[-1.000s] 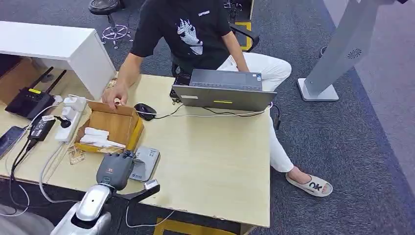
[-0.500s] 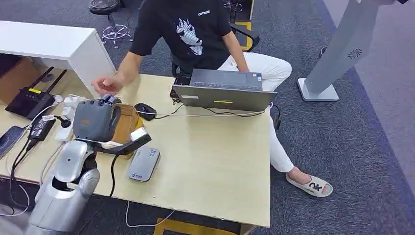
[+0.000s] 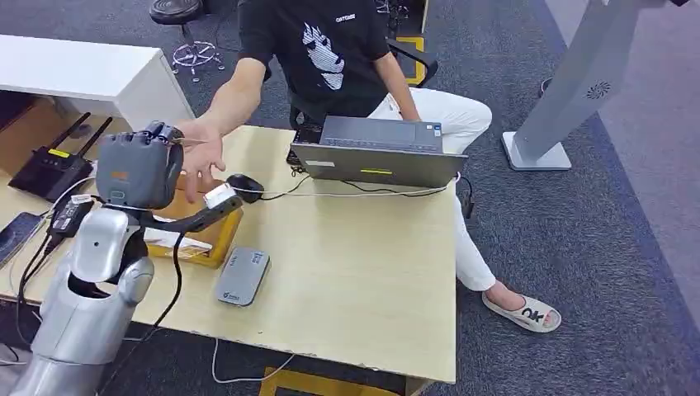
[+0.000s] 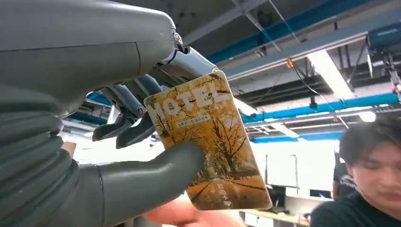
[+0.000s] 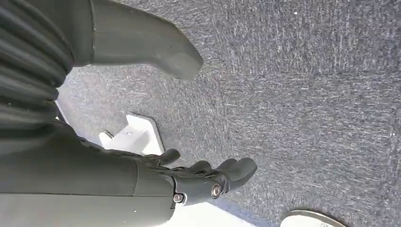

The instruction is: Pass the card to the sensor for recognition and then transmit it.

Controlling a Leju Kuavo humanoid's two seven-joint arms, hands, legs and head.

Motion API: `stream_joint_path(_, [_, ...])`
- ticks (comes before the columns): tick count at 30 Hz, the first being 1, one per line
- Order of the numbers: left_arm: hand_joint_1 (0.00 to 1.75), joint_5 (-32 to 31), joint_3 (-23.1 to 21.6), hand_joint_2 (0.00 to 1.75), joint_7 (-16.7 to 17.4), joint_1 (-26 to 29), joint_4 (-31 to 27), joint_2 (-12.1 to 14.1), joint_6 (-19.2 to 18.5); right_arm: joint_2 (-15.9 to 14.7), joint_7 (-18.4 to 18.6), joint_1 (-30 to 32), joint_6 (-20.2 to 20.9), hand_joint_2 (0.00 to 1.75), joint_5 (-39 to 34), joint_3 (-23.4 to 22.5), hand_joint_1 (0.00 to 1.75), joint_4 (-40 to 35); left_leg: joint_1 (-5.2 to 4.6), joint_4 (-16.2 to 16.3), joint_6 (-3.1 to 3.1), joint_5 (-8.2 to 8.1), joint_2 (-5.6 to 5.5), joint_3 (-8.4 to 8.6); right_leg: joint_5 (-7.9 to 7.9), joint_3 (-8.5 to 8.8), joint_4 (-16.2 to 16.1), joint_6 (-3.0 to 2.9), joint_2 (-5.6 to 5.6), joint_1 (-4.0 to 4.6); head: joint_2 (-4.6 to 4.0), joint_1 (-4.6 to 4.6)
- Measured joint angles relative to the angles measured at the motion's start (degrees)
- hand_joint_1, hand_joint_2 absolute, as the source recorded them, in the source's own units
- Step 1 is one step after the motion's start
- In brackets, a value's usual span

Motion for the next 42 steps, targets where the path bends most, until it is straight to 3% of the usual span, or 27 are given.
stream_joint_path(3, [1.75,0.0,0.15,1.75,0.0,-0.03,0.0,0.11,0.81,0.0,0.0,-0.03,0.0,1.75,0.35,0.0,0.0,0.13,0.0,0.0,0.0,0.0,0.0,0.0,0.0,0.0,0.0,0.0,0.0,0.0,0.0,0.0])
stream_joint_path(7, [1.75,-1.07,0.46,1.75,0.0,0.09,0.0,0.11,4.72,0.0,-0.31,-0.05,0.09,1.75,0.79,0.0,0.0,0.22,0.0,0.0,0.0,0.0,0.0,-0.01,0.0,0.0,0.0,0.0,0.0,0.0,0.0,0.0])
stream_joint_path(8, [0.3,-1.31,0.5,1.75,0.02,0.18,0.0,0.09,5.34,0.0,-0.39,-0.07,0.11,1.75,0.85,0.0,0.0,0.24,0.0,0.0,0.0,0.0,0.0,-0.01,0.0,0.0,0.0,0.0,0.0,0.0,0.0,0.0])
stream_joint_path(9, [0.0,-1.53,0.57,1.75,0.02,0.26,0.0,0.09,5.91,0.0,-0.39,-0.08,0.11,1.75,1.01,0.0,0.0,0.28,0.0,0.0,0.0,0.0,0.0,-0.01,0.0,0.0,0.0,0.0,0.0,0.0,0.0,0.0])
stream_joint_path(16, [0.0,-2.12,1.4,1.75,1.03,0.5,0.0,-0.24,8.07,-0.02,0.15,-0.08,1.18,1.75,1.58,0.0,0.0,0.5,0.0,0.0,0.0,0.0,0.0,0.0,0.0,0.0,0.0,0.0,0.0,0.0,0.0,-0.02])
stream_joint_path(32, [0.0,-1.44,2.45,1.75,0.83,1.11,0.0,-1.64,9.18,-0.02,1.77,-0.06,2.84,1.75,2.21,0.0,0.0,0.83,0.0,0.0,0.0,0.0,0.0,-0.01,0.0,-0.01,0.0,0.0,0.0,0.0,0.0,0.0])
stream_joint_path(42, [0.0,-1.33,4.0,1.75,0.37,6.16,-0.48,-1.44,10.23,-0.02,1.38,0.19,2.78,1.75,2.67,0.0,0.0,0.9,0.0,0.0,0.0,0.0,0.0,-0.04,-0.01,-0.02,0.0,0.0,0.0,0.0,0.0,0.0])
